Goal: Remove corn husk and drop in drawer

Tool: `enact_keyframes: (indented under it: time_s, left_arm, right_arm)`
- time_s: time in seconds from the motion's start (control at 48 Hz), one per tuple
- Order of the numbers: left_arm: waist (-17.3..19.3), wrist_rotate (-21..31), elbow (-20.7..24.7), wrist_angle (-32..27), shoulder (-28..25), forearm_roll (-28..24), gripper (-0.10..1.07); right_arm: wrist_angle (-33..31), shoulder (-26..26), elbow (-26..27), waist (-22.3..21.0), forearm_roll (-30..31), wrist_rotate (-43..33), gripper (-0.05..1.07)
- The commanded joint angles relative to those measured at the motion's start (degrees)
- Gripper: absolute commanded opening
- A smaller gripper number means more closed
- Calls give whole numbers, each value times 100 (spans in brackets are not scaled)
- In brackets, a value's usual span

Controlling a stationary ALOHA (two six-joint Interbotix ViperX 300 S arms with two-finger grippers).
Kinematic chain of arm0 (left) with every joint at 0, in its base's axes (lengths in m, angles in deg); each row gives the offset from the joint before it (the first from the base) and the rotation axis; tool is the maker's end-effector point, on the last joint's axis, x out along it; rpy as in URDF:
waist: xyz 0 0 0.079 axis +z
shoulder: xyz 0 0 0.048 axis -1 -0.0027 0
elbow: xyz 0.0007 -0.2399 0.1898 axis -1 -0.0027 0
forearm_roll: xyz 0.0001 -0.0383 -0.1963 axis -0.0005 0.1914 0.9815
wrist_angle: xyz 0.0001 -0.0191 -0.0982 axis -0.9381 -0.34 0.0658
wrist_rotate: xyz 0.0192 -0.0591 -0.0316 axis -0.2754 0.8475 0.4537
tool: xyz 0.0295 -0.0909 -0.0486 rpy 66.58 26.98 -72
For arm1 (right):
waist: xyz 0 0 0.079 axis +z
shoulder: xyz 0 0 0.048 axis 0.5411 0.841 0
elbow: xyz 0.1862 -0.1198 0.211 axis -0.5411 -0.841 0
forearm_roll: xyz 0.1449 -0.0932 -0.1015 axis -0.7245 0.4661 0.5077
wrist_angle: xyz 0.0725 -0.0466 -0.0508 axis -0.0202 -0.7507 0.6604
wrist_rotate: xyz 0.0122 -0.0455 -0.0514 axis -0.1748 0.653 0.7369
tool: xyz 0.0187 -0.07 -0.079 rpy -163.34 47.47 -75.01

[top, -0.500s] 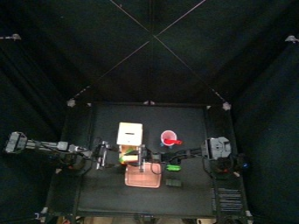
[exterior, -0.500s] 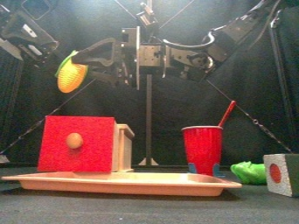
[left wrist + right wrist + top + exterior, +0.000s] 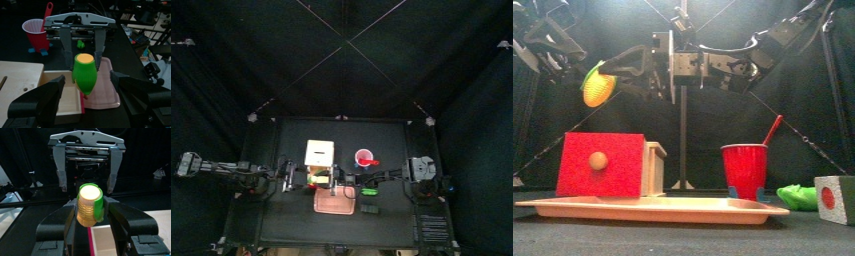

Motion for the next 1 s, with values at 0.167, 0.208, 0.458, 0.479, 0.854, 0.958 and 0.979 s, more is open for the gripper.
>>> enact_keyframes:
  time_s: [0.167, 0.208, 0.458, 0.479, 0.854, 0.958, 0.979]
  left_arm:
    - [79, -9, 264, 88, -141, 9, 102]
    - [105, -9, 281, 88, -185, 9, 102]
    - [185, -44, 369, 123, -404, -26, 102]
    - [185, -62, 369, 132, -404, -26, 102]
    - [246, -492, 396, 413, -475, 229, 102]
    - [299, -624, 396, 413, -519, 387, 101]
    - [308, -650, 396, 413, -527, 413, 101]
  right_arm:
    - [35, -325, 132, -26, -35, 9, 63]
    - [35, -325, 132, -26, -35, 9, 63]
    - [35, -316, 132, -26, -35, 9, 63]
    - [26, -316, 132, -26, -35, 9, 63]
    - [35, -299, 149, -26, -35, 9, 63]
    - [26, -299, 149, -26, -26, 9, 63]
    - [35, -299, 149, -26, -26, 9, 62]
